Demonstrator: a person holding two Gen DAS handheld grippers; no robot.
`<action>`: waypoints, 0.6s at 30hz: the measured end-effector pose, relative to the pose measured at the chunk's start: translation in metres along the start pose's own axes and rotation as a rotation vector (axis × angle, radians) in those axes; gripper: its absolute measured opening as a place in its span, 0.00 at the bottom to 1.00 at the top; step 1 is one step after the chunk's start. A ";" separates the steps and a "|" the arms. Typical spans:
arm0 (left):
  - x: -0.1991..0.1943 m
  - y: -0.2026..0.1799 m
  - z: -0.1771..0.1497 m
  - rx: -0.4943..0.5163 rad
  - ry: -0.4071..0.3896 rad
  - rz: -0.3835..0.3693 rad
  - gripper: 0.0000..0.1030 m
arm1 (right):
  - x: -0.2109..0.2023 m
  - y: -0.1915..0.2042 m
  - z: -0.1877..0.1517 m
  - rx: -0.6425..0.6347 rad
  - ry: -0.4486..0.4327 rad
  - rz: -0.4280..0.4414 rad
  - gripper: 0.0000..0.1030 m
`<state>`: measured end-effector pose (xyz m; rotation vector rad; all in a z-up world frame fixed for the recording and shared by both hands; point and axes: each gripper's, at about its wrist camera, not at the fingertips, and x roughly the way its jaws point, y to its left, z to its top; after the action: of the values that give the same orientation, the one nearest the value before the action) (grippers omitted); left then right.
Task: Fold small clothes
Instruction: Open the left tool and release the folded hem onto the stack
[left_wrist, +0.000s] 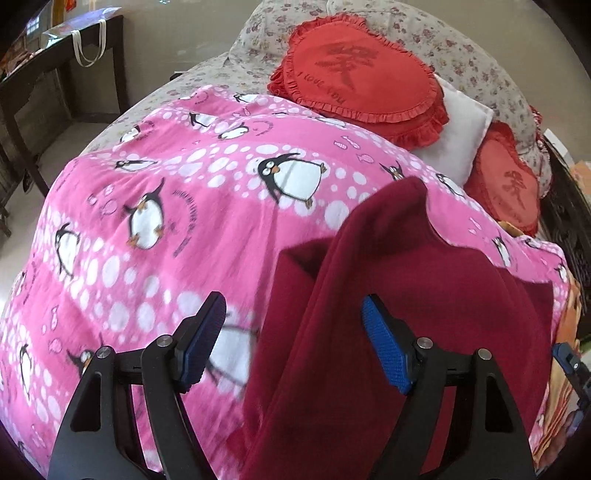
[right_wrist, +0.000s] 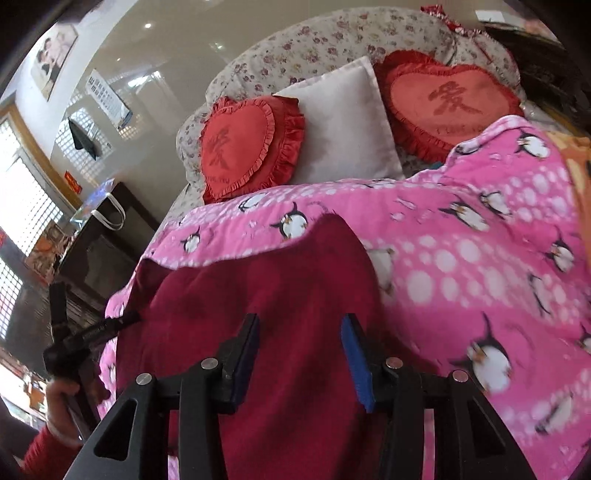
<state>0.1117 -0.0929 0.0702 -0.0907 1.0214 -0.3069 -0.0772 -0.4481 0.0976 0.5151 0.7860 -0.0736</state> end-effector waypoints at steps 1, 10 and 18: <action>-0.003 0.002 -0.004 -0.002 0.004 -0.008 0.75 | -0.002 0.000 -0.005 -0.001 0.005 -0.001 0.43; -0.032 0.019 -0.051 0.027 0.025 -0.054 0.75 | -0.033 -0.004 -0.063 0.042 0.012 0.044 0.43; -0.037 0.020 -0.077 0.073 0.044 -0.073 0.75 | -0.023 0.000 -0.105 0.020 0.112 0.063 0.29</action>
<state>0.0326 -0.0575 0.0565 -0.0550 1.0505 -0.4136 -0.1626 -0.4013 0.0519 0.5665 0.8778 0.0060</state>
